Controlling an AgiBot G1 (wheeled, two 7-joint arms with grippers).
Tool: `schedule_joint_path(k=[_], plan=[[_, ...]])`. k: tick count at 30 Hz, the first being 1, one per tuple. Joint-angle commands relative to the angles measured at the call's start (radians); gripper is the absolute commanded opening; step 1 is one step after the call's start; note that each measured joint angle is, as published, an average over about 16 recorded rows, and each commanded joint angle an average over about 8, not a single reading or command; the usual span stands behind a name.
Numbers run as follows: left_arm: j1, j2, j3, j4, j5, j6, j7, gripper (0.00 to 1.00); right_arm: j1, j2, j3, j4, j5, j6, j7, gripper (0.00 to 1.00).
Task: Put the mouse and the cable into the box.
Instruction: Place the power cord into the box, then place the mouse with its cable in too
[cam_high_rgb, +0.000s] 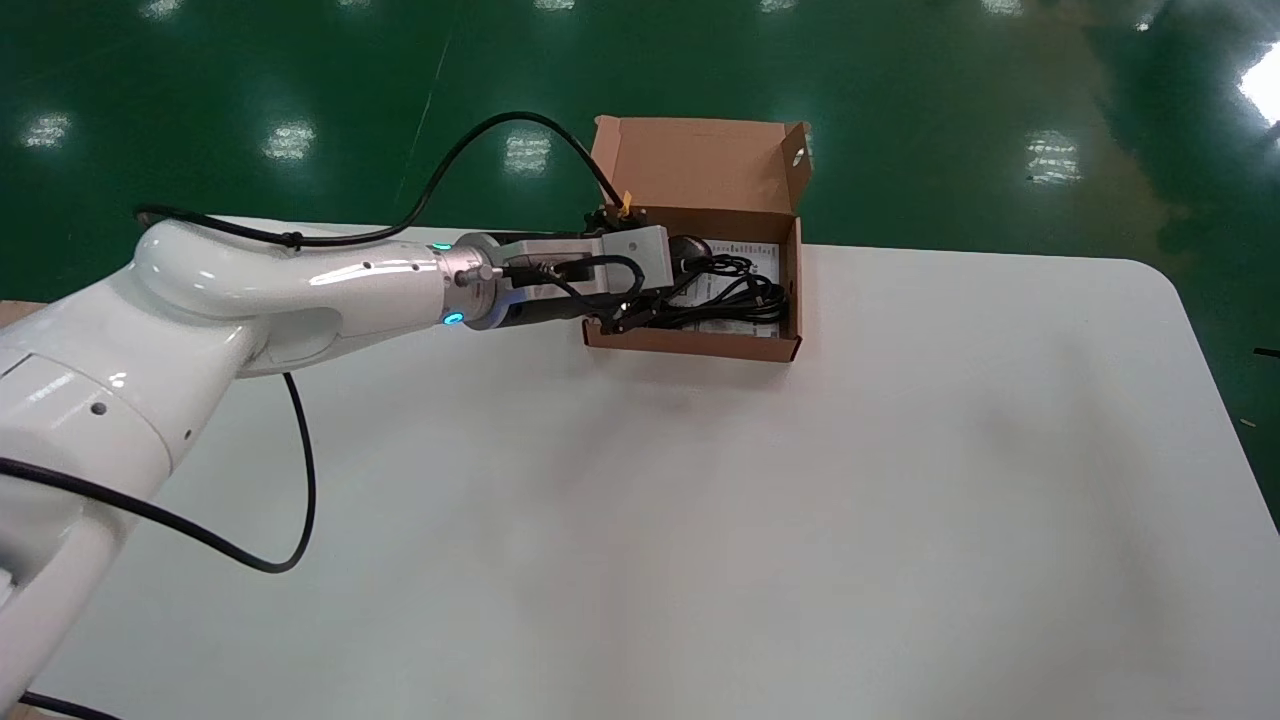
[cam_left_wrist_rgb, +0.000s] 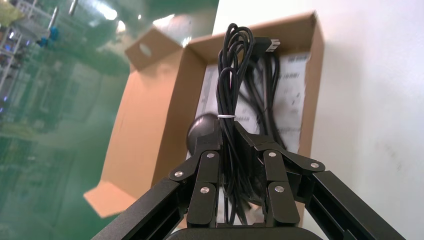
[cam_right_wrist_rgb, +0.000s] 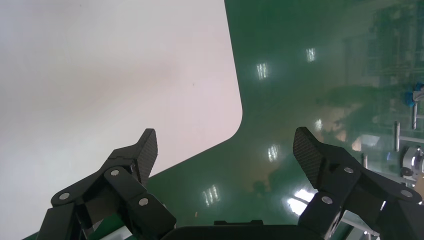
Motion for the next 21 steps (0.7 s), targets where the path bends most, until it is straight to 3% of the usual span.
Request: schedule_joint_path(k=[1,6,7,21], plan=[[0.0,0.0,0.019,0.0,-0.002,-0.022,-0.008,0.31,0.001,0.0,-0.002,0.002,-0.003,0.0,-0.002,1.0],[-0.001,0.0,0.051,-0.006,-0.005,-0.05,-0.027,0.93,-0.011,-0.006,0.0,0.004,0.0,-0.015,-0.012,1.0],[-0.001,0.0,0.054,-0.008,-0.007,-0.052,-0.03,1.0,-0.013,-0.007,0.001,0.004,0.001,-0.017,-0.013,1.0],[0.007,-0.011,0.041,-0.022,-0.013,-0.038,-0.04,1.0,-0.022,-0.007,0.006,0.013,0.011,-0.019,-0.004,1.0]])
